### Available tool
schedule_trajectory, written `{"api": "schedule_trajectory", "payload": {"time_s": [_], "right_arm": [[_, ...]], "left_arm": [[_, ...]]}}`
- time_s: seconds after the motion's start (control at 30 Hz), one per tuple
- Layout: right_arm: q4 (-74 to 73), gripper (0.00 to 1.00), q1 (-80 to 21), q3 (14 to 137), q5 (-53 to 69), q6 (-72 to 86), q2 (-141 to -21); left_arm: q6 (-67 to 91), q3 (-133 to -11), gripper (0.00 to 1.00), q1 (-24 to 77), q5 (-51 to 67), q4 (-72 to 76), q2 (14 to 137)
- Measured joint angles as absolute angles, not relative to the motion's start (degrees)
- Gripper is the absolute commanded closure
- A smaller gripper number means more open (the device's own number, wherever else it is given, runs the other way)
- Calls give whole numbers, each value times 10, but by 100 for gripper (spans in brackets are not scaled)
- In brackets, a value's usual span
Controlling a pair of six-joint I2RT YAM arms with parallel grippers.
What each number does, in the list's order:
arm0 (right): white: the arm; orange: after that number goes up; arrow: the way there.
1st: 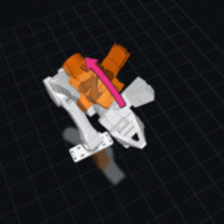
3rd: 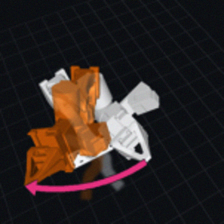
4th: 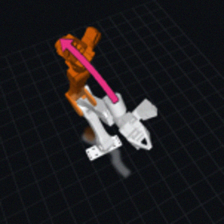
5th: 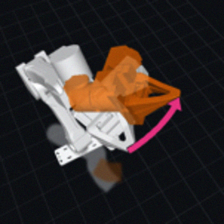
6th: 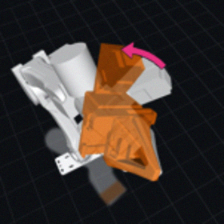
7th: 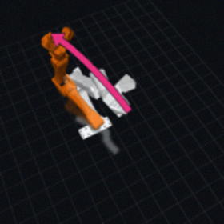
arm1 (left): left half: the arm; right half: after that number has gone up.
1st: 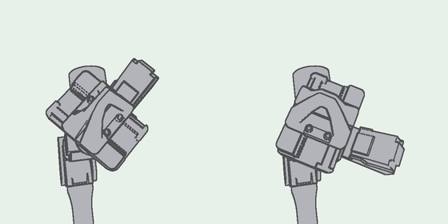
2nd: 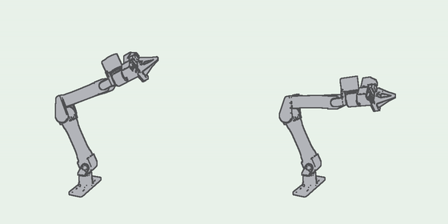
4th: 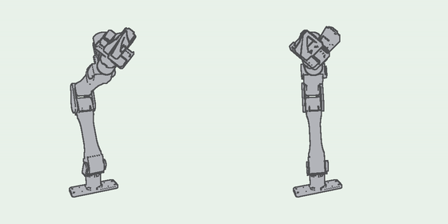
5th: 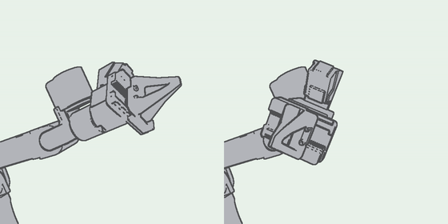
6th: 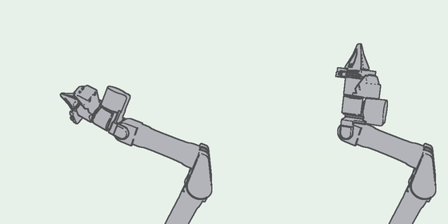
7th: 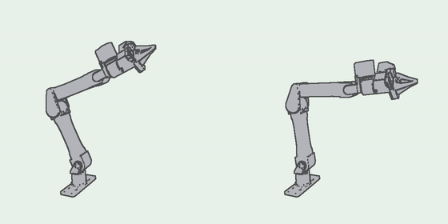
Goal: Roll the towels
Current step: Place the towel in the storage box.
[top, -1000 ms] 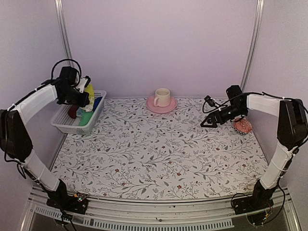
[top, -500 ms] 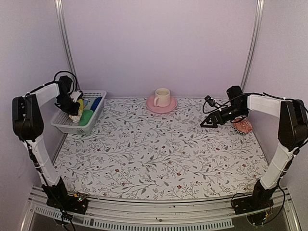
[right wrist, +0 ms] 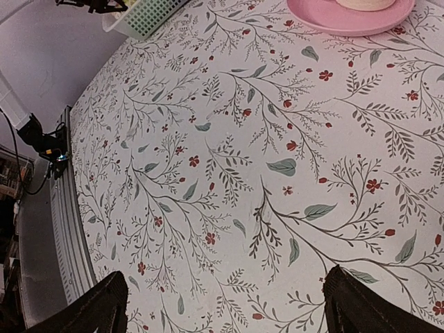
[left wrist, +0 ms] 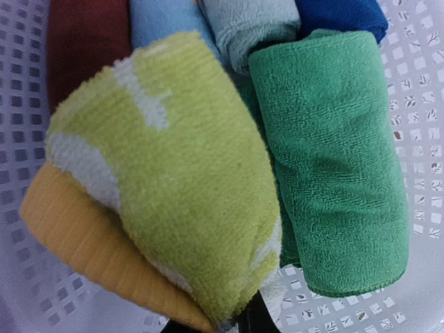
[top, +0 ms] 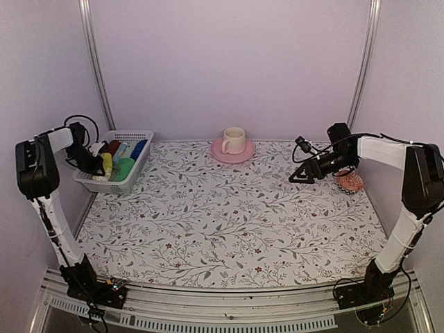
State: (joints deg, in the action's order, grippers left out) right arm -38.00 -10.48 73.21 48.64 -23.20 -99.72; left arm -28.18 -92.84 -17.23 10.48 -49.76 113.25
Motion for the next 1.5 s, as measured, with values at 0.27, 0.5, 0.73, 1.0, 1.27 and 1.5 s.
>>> {"api": "schedule_trajectory", "payload": {"time_s": [0.27,0.5,0.73,1.0,1.27,1.5], "right_arm": [[-382,1,-105,732,486,-232,-997],[-382,1,-105,732,486,-232,-997],[-382,1,-110,732,486,-234,-997],[-382,1,-116,732,486,-234,-997],[-382,1,-116,732,486,-234,-997],[-383,1,-117,732,486,-234,-997]], "left_arm": [[-300,-928,100,-186,192,-501,1216],[-299,-931,73,-202,233,-502,1228],[-278,-949,52,-203,198,-504,1232],[-257,-958,42,-203,156,-501,1231],[-237,-963,35,-203,122,-500,1216],[-224,-977,3,-201,118,-500,1212]]}}
